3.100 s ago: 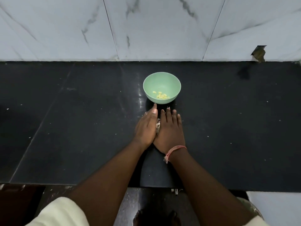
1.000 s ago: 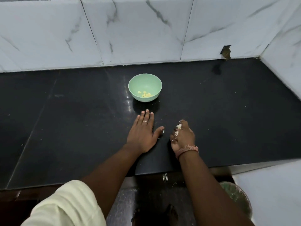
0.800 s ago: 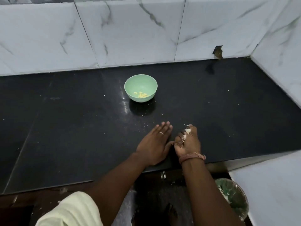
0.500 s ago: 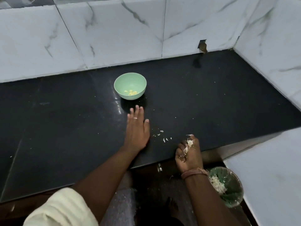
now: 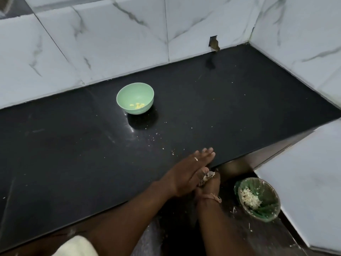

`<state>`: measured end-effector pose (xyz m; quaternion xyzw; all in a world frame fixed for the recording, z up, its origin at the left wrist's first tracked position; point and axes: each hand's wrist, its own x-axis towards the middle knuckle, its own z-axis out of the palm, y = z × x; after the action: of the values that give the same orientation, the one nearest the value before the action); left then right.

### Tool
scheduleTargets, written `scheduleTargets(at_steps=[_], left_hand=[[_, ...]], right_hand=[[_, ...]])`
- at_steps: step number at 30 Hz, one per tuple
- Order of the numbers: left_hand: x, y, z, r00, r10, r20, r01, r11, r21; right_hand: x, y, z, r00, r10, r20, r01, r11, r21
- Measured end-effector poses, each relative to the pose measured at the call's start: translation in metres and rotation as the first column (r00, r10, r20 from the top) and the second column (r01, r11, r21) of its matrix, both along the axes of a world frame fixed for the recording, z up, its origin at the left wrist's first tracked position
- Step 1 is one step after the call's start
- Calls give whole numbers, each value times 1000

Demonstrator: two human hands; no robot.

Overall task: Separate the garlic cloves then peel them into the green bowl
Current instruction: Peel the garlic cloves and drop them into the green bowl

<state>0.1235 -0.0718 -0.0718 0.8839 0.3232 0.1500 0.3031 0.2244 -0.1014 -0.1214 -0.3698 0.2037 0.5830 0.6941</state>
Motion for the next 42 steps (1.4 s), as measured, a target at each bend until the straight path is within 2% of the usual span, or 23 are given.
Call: scheduleTargets(at_steps=[2,4,6,8,10,12,14,16,18,19,21,24,26,28,29,31,33,35,36,37,39,41,42], left_hand=[[-9,2,0,976,125,180,-123,992,-24],[-28,19,-3,880,398,257,-398,916,-56],[-55,46,-6,788,605,109,-609,793,2],[-68,63,-10,730,660,-176,-646,751,138],[-65,62,-13,720,605,-340,-549,797,253],[-51,48,-11,791,516,-329,-450,855,258],[-31,25,-5,908,318,-272,-271,943,194],[-5,-1,2,976,61,-211,-47,996,71],[16,-24,7,990,-130,-50,127,990,-58],[23,-32,6,987,-156,38,159,984,-83],[20,-31,7,987,-32,157,45,996,-83],[-7,2,6,896,370,247,-383,924,4],[-29,33,4,792,599,117,-609,788,93],[-34,50,-1,717,677,-166,-659,736,159],[-33,49,-6,715,642,-275,-611,766,200],[-24,33,-11,832,454,-319,-403,889,216],[-11,6,-7,964,118,-239,-81,984,158],[4,-20,5,977,-180,-114,190,978,82],[7,-26,11,976,-214,-23,215,975,51],[7,-25,16,984,-171,54,169,985,36],[-5,-10,15,985,116,127,-125,990,68],[-37,22,5,877,478,53,-481,865,142],[-53,37,2,785,615,-72,-593,780,198]], right_hand=[[-2,2,0,997,-67,-38,66,997,-31],[5,-2,-8,993,-110,-33,106,989,-105],[5,-6,-12,991,-130,-34,123,981,-151],[3,-5,-12,988,-151,-43,139,969,-206],[-3,-1,-10,986,-159,-58,140,958,-248],[-7,6,-10,971,-222,-94,192,949,-249],[-11,11,-17,951,-277,-139,249,949,-194],[-12,9,-19,974,-195,-110,205,975,82],[-8,3,-33,962,-248,-115,273,884,381],[-7,0,-33,968,-219,-120,250,865,436],[-5,7,-19,985,-160,-66,172,946,274],[-8,2,-8,949,-281,-146,289,957,34],[-6,4,-14,947,-306,-94,300,951,-71],[-9,2,-22,946,-304,-109,293,950,-104],[-9,3,-24,950,-287,-120,279,957,-84],[-4,0,-15,948,-281,-151,281,960,-18],[0,-2,-9,960,-237,-147,246,968,42],[1,-6,-6,975,-191,-111,200,977,72],[1,-8,-8,975,-183,-128,196,975,101],[0,-7,-7,975,-183,-129,198,973,116],[0,-6,-10,970,-197,-145,213,972,100],[1,-6,-11,964,-234,-124,237,971,11],[3,-5,-15,968,-233,-94,233,972,-18]])
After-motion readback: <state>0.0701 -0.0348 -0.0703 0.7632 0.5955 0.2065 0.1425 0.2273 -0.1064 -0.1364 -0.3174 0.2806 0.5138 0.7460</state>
